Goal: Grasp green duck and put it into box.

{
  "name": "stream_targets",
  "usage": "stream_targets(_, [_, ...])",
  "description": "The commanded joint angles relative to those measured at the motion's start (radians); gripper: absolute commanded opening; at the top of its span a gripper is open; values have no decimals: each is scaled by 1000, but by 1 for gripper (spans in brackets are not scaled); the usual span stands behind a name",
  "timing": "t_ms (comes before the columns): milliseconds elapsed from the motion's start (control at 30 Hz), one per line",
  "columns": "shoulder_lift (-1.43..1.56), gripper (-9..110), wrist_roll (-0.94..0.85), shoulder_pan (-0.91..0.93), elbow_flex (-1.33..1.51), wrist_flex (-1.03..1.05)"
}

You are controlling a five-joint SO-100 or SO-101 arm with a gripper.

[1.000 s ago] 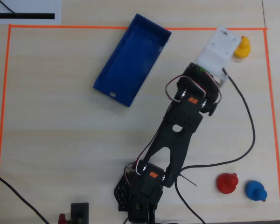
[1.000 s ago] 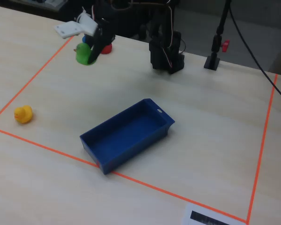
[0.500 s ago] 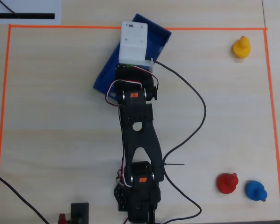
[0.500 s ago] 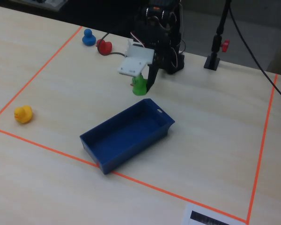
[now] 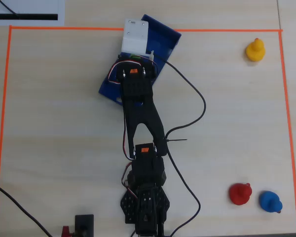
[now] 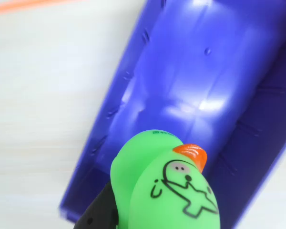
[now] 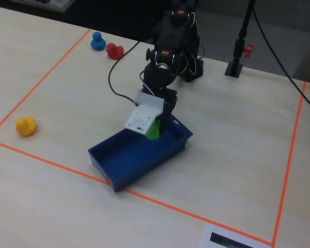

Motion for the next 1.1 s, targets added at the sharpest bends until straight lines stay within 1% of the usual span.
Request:
stream_targets(0, [15, 6, -20, 31, 34, -11])
stream_targets(67, [15, 10, -29, 31, 46, -2])
stream_targets(167, [14, 14, -71, 41, 75, -11])
stream_targets(267, [17, 15, -89, 57, 81, -12])
stream_targets(433, [57, 20, -89, 83, 71, -12])
stream_targets(533, [143, 17, -91, 115, 55, -12])
stream_targets(600, [253, 10, -81, 140, 57, -26])
stream_targets(667, [397, 0, -78, 166, 94, -31])
stream_targets(733, [568, 0, -86, 186, 198, -31])
stream_targets(833, [864, 0, -107, 199, 485, -54])
stream_targets(933, [1169, 0, -224, 190, 827, -51])
stream_targets(1000, [1373, 0, -273, 166, 1026, -9])
stream_targets(1067, [1513, 0, -307, 133, 1158, 72])
